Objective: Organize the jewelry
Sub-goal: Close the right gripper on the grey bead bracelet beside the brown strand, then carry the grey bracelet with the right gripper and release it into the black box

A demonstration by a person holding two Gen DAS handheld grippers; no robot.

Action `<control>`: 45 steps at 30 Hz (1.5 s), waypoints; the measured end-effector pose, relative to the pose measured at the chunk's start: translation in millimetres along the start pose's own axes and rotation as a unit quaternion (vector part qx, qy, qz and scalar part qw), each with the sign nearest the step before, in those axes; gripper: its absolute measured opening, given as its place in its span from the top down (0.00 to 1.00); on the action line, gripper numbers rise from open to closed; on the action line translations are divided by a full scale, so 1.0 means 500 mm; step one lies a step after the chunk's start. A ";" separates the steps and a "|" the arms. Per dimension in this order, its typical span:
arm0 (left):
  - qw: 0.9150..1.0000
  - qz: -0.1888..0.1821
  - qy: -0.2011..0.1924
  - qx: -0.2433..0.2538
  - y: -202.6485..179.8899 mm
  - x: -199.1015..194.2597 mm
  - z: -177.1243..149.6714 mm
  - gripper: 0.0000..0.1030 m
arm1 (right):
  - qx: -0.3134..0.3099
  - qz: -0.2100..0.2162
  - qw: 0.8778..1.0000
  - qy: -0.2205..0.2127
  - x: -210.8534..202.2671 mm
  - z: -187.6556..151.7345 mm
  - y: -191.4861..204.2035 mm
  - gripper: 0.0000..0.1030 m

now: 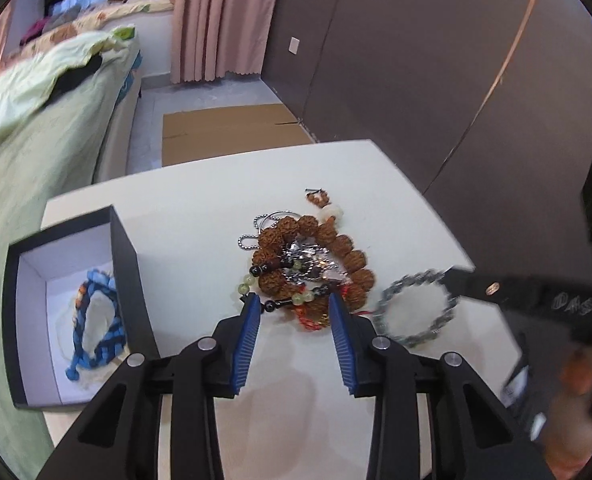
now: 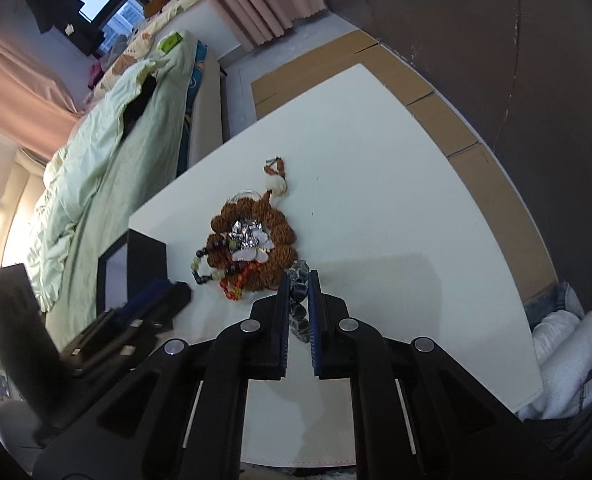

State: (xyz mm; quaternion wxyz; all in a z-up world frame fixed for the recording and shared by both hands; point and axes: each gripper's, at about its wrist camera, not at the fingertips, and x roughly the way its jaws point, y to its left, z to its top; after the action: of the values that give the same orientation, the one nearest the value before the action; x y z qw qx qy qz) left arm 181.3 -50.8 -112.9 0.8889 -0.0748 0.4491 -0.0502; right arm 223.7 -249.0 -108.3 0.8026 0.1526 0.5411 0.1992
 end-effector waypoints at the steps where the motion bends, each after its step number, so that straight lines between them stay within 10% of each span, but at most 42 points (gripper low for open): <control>1: 1.000 0.005 0.002 0.009 -0.004 0.008 0.001 0.70 | 0.001 0.003 1.000 0.000 -0.003 0.000 0.000 0.91; 13: 0.995 0.030 0.032 0.085 -0.031 0.084 0.001 0.68 | -0.004 0.019 1.000 0.003 -0.008 0.020 -0.002 0.91; 21: 0.997 0.009 0.031 0.070 -0.020 0.090 0.011 0.79 | -0.004 0.022 1.000 0.001 -0.009 0.020 -0.002 0.91; 23: 0.998 0.010 0.030 0.063 -0.018 0.083 0.013 0.95 | -0.003 0.023 1.000 0.000 -0.011 0.020 -0.002 0.91; 45: 0.995 -0.063 -0.058 -0.042 0.070 -0.111 0.043 0.95 | 0.012 0.072 0.996 -0.051 -0.050 0.007 0.023 0.91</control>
State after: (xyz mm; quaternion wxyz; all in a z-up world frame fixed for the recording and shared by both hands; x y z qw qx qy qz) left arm 166.4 -5.7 -62.6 0.9044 -0.1433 0.3932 -0.0829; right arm 217.1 -251.2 -81.7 0.8106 0.2113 0.4895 0.2421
